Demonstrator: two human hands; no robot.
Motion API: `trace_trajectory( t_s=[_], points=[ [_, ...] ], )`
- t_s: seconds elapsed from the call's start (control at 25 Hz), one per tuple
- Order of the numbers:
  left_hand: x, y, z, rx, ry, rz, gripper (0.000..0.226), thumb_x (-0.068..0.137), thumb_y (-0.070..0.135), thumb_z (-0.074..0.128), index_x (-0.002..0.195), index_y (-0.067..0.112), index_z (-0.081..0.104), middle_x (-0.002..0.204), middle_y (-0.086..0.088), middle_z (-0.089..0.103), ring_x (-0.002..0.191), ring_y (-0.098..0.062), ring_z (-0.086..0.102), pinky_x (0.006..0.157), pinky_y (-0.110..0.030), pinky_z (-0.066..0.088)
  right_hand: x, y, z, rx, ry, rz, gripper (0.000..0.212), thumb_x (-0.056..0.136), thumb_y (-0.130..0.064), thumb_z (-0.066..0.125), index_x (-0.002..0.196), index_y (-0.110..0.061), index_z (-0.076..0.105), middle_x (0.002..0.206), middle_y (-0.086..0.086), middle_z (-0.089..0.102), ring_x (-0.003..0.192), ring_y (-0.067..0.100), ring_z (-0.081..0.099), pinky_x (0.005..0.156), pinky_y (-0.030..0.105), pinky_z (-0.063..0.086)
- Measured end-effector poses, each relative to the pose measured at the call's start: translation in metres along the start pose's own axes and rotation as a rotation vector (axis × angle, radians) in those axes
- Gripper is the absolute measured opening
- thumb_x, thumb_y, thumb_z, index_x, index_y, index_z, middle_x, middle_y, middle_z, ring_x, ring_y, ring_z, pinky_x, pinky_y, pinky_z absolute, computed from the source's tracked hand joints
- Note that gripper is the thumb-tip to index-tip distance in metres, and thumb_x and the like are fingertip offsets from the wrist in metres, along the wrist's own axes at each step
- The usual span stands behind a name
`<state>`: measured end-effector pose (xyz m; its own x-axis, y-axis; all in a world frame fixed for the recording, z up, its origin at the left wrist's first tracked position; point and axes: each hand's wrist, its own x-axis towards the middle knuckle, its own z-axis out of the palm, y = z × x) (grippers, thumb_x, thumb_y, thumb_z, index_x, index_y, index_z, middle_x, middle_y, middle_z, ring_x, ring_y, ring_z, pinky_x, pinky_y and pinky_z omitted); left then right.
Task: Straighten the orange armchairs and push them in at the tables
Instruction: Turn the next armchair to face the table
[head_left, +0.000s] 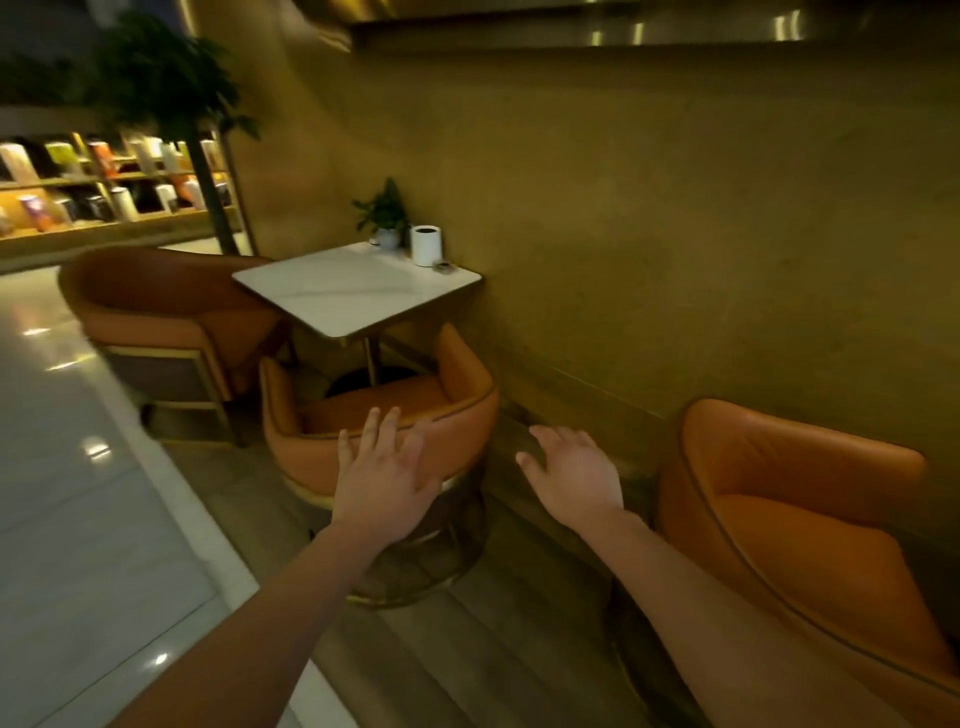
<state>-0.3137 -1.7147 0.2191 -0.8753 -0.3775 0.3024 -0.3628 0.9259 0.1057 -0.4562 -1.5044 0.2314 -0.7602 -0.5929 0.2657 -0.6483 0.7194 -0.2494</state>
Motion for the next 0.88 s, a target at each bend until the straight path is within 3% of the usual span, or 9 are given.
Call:
trace_trajectory(
  t_s=[0.4,0.52,0.88],
  points=[
    [-0.050,-0.207,-0.043,0.001,-0.008,-0.124,0.070,0.095,0.066,0.033,0.156,0.039,0.011,0.166,-0.006,0.013,0.153,-0.031,0.000,0.120,-0.064,0.005,0.030,-0.201,0.064,0.065,-0.019,-0.055,0.048,0.096,-0.054,0.044,0.134,-0.025,0.052,0.129,0.001,0.059,0.119,0.021,0.051,0.090,0.039,0.049],
    [-0.045,-0.247,-0.049,-0.017,-0.019,-0.148,0.069,0.096,0.065,0.032,0.156,0.039,0.011,0.167,-0.006,0.012,0.153,-0.030,-0.001,0.120,-0.063,0.004,0.051,-0.235,0.083,0.090,-0.041,-0.062,0.050,0.096,-0.054,0.045,0.138,-0.027,0.049,0.135,0.000,0.056,0.124,0.021,0.049,0.094,0.041,0.048],
    [0.036,-0.369,-0.013,-0.003,-0.041,-0.150,0.069,0.096,0.064,0.031,0.156,0.037,0.012,0.165,-0.009,0.017,0.153,-0.032,0.002,0.120,-0.063,0.006,0.164,-0.290,0.180,0.082,-0.082,-0.060,0.054,0.093,-0.062,0.038,0.139,-0.034,0.044,0.136,-0.007,0.055,0.122,0.015,0.050,0.086,0.034,0.047]
  ],
)
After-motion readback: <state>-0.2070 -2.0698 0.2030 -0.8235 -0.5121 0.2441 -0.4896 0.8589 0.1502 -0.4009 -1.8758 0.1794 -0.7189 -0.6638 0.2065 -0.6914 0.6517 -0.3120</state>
